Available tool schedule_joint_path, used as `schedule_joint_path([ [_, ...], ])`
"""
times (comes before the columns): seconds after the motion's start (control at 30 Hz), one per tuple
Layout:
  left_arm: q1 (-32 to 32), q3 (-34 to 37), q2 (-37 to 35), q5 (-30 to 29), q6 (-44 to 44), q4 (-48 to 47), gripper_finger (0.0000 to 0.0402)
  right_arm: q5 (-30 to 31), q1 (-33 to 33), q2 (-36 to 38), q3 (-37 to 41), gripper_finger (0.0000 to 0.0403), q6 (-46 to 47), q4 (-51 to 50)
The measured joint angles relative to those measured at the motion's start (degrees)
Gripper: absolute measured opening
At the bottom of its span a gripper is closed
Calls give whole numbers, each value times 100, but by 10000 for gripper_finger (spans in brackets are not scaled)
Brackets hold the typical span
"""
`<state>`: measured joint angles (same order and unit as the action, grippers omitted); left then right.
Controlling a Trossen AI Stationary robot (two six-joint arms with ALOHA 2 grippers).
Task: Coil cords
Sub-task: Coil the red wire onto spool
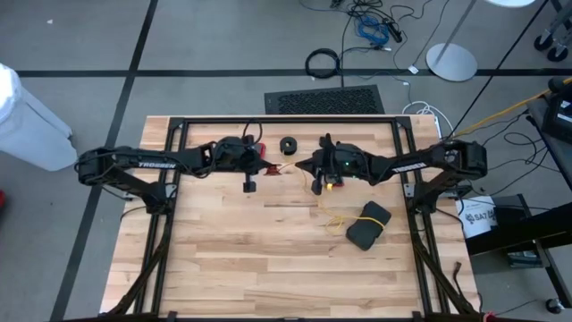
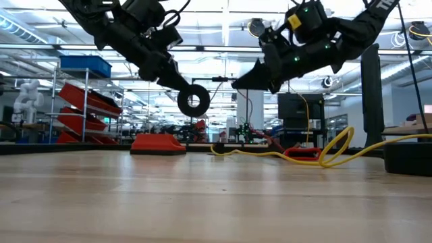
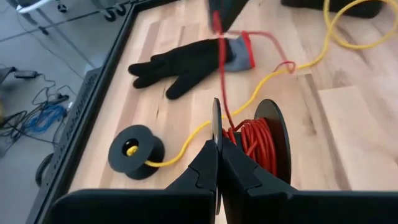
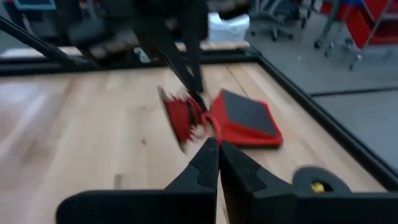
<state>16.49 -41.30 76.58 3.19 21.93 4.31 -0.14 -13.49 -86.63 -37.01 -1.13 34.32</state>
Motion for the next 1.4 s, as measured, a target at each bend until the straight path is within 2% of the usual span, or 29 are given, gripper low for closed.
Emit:
schedule_joint_path([
  [0.17,2,0,355,-437,-14,416,6,-61,172,0,0,0,-101,384],
  [0.33,0,0,803,-943,-135,1360,6,34,284,0,0,0,-116,584],
  [0.47,-2,-32,1065,-976,-214,2046,6,329,336,-7,0,0,-207,706],
  [0.73,-129,-495,1595,-1179,-418,2345,6,439,364,-302,-53,0,-278,1410],
  [0.87,-125,-595,1730,-1423,-657,2765,6,819,490,-682,-206,0,-444,1419],
  [0.97,-122,-592,1723,-1567,-965,3048,6,1779,730,-1003,-272,0,-994,1603],
  [1.07,-98,-589,1722,-1679,-1268,3270,6,2662,980,-1260,-269,0,-1758,2211],
  [1.23,-20,-586,1722,-1501,-1821,3619,6,2929,1039,-1504,-271,0,-1967,2454],
  [1.4,60,-579,1720,-944,-2287,3842,6,3279,1009,-1609,-270,0,-1995,2256],
])
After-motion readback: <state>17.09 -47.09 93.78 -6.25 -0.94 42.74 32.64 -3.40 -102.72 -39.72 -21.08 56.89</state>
